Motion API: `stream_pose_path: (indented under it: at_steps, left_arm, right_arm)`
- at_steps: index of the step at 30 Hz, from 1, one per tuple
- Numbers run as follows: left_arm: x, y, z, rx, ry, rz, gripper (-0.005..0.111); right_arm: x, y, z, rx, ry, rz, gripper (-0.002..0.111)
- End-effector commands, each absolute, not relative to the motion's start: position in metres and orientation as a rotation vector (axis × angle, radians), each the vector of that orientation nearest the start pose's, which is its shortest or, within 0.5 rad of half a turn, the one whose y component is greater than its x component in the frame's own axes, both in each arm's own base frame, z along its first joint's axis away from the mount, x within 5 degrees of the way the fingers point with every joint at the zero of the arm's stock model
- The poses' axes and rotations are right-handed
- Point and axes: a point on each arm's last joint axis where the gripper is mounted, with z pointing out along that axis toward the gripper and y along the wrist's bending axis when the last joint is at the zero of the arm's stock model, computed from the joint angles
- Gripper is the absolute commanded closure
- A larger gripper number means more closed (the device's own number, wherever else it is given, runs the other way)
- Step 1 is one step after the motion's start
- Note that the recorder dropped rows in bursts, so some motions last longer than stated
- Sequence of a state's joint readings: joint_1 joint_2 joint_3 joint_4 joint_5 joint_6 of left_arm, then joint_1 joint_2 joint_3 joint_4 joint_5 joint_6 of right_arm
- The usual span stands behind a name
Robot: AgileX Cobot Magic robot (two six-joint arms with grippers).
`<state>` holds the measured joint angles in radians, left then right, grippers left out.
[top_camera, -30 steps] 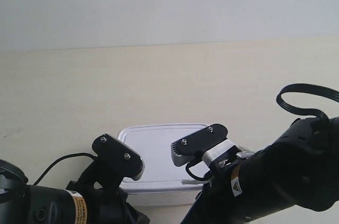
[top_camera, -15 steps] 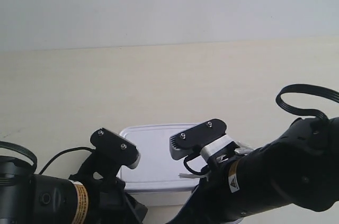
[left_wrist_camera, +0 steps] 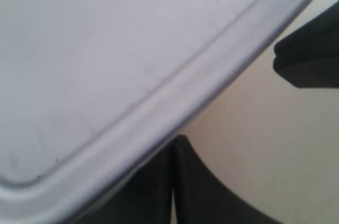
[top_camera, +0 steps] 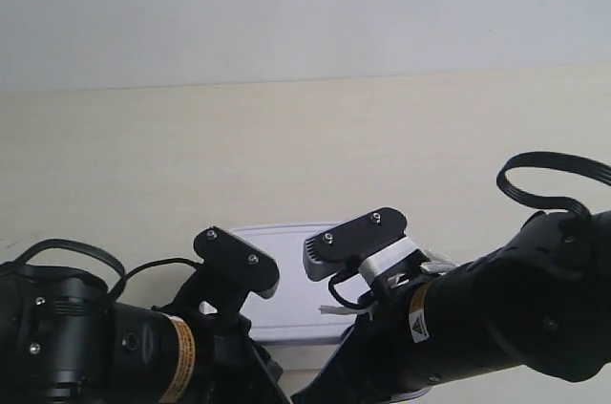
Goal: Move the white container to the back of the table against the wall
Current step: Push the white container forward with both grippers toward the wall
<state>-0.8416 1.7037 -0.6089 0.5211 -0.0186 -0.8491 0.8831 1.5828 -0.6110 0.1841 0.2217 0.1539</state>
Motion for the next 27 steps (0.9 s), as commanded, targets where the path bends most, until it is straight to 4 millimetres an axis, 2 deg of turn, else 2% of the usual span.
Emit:
stream_pose_path:
  at_steps: [1, 7, 10, 14, 19, 24, 27]
  left_arm:
    - [0.192, -0.212, 0.117, 0.676, 2.56, -0.402, 0.107]
    - [0.196, -0.213, 0.115, 0.691, 2.55, -0.403, 0.107]
    - [0.206, -0.203, 0.115, 0.636, 2.559, -0.383, 0.107]
    - [0.217, -0.193, 0.116, 0.602, 2.548, -0.374, 0.107]
    - [0.221, -0.192, 0.118, 0.601, 2.513, -0.409, 0.107]
    - [0.227, -0.195, 0.122, 0.597, 2.506, -0.393, 0.107]
    - [0.236, -0.192, 0.125, 0.571, 2.492, -0.386, 0.107]
  right_arm:
    - [0.166, 0.202, 0.145, -0.749, 2.618, 0.421, 0.108]
    - [0.181, 0.19, 0.145, -0.658, 2.626, 0.4, 0.108]
    - [0.185, 0.187, 0.146, -0.648, 2.616, 0.393, 0.108]
    - [0.187, 0.189, 0.147, -0.639, 2.579, 0.408, 0.108]
    - [0.194, 0.195, 0.146, -0.647, 2.573, 0.405, 0.108]
    - [0.219, 0.215, 0.132, -0.649, 2.593, 0.382, 0.108]
    - [0.24, 0.208, 0.125, -0.574, 2.627, 0.352, 0.108]
